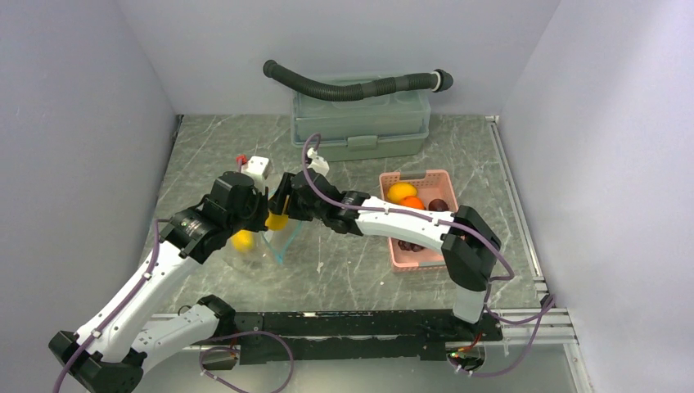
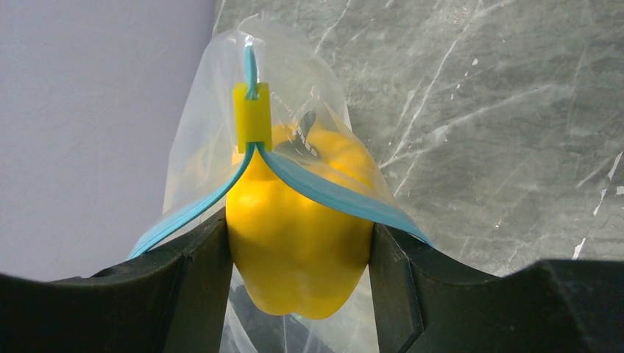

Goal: Place the food in the zip-top bag and seal the zipper
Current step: Place the fake vegetable in the zipper food storage bag, then pick up the fake fruit from the bin.

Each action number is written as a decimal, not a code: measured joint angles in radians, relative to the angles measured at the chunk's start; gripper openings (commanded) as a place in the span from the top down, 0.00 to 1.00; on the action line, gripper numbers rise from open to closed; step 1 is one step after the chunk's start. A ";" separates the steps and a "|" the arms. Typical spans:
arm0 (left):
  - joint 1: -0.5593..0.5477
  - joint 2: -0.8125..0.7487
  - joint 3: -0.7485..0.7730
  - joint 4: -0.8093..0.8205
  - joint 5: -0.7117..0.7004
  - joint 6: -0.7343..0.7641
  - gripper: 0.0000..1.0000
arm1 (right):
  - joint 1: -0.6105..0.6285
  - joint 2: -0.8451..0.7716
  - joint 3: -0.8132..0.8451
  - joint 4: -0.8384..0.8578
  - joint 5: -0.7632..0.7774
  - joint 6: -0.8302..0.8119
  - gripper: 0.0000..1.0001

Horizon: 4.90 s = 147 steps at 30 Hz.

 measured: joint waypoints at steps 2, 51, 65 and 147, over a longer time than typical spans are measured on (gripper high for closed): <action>0.000 0.000 0.000 0.000 0.000 0.000 1.00 | 0.000 0.002 0.003 -0.006 0.005 0.007 0.40; 0.000 0.009 -0.003 -0.001 -0.015 -0.001 1.00 | 0.029 -0.530 -0.214 -0.259 0.122 -0.207 0.30; 0.000 0.009 -0.004 -0.001 -0.015 -0.001 1.00 | -0.010 -0.663 -0.227 -0.578 0.452 -0.298 0.23; 0.000 0.021 -0.004 -0.001 -0.014 0.000 1.00 | -0.608 -0.466 -0.334 -0.480 0.111 -0.554 0.52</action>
